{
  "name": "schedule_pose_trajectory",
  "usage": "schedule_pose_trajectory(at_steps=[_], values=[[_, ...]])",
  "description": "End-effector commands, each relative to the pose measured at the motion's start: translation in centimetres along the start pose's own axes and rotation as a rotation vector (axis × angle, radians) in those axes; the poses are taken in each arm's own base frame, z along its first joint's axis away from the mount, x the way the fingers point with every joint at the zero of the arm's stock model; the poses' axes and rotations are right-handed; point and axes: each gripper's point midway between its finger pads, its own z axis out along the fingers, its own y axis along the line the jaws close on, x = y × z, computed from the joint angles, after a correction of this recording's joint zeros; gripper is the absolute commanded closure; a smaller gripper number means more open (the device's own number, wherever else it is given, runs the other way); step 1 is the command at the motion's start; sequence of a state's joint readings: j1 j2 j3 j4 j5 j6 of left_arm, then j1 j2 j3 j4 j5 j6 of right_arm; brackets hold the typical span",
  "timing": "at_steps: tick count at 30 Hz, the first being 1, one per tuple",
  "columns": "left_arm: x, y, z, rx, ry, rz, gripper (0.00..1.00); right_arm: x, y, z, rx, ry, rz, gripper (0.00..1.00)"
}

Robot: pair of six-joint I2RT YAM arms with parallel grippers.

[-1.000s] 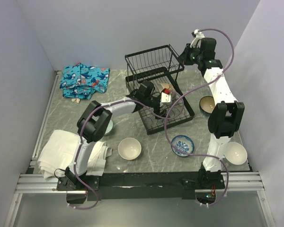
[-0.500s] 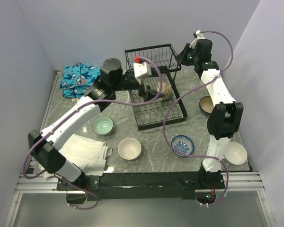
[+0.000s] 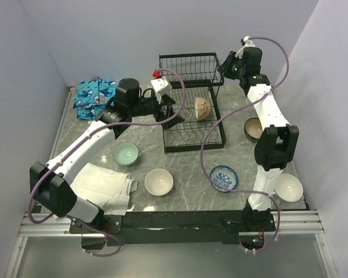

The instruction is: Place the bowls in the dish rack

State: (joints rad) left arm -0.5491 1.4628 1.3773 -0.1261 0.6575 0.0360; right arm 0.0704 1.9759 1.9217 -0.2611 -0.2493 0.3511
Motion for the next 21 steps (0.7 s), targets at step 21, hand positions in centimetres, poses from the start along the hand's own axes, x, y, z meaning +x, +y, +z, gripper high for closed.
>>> schedule_pose_trajectory(at_steps=[21], values=[[5.8,-11.6,2.8,0.263,0.235,0.333,0.12,0.0,5.9,-32.0,-0.129,-0.341,-0.219,0.26]])
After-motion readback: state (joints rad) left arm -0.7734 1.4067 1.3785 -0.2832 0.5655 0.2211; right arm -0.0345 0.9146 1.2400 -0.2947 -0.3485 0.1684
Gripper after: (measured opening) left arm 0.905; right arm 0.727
